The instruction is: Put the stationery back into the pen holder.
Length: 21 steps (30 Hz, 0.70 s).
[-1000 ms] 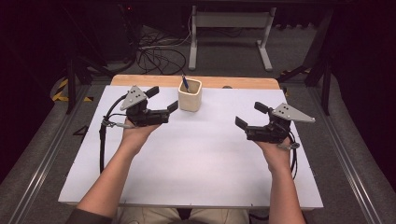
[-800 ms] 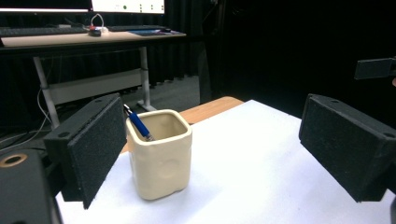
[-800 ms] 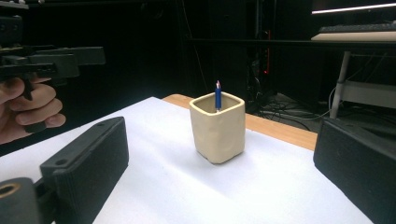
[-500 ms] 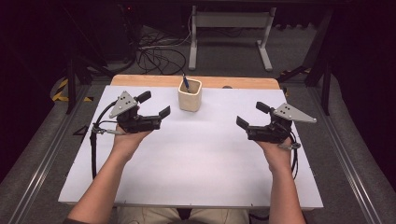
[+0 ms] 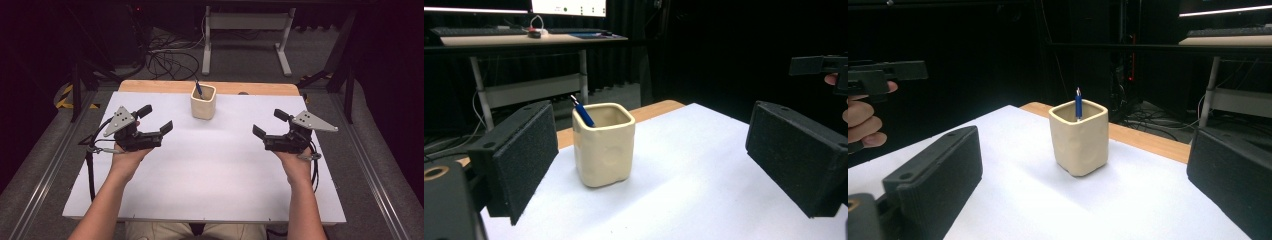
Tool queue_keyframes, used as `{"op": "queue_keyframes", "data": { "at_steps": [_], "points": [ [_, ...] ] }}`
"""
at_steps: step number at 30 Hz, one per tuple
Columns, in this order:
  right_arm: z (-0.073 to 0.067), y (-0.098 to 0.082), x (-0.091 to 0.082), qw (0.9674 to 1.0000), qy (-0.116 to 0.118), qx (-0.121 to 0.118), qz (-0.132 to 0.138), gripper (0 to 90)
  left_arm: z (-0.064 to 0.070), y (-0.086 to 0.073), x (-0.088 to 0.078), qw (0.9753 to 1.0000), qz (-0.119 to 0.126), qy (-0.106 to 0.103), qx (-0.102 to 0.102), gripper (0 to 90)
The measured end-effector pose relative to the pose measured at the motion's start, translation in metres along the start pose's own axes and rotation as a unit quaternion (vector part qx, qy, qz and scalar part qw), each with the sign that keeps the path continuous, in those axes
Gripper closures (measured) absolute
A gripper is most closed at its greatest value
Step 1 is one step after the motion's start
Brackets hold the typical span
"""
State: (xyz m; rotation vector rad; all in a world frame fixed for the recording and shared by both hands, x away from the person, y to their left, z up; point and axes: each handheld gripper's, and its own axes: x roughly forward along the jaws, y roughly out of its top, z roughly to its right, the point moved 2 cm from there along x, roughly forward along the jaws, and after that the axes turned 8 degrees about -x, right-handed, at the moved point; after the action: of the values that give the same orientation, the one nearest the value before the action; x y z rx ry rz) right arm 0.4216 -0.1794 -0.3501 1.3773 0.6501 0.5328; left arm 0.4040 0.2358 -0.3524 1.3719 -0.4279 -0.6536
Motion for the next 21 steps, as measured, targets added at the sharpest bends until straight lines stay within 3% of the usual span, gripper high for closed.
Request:
{"op": "queue_keyframes", "data": {
  "at_steps": [9,16,21],
  "points": [
    [0.000,-0.001,0.000,1.0000,0.003,0.004,-0.001,1.7,0.001,0.001,-0.017,0.9999,0.013,0.002,-0.004,7.3],
    [0.002,-0.001,0.000,1.0000,0.000,0.003,0.002,1.4,-0.001,-0.001,-0.025,0.9999,0.010,-0.002,0.003,7.1],
    [0.003,-0.002,0.000,1.0000,-0.002,0.006,0.004,1.5,-0.003,-0.002,-0.029,0.9999,0.011,-0.002,-0.003,7.1]
  ]
}}
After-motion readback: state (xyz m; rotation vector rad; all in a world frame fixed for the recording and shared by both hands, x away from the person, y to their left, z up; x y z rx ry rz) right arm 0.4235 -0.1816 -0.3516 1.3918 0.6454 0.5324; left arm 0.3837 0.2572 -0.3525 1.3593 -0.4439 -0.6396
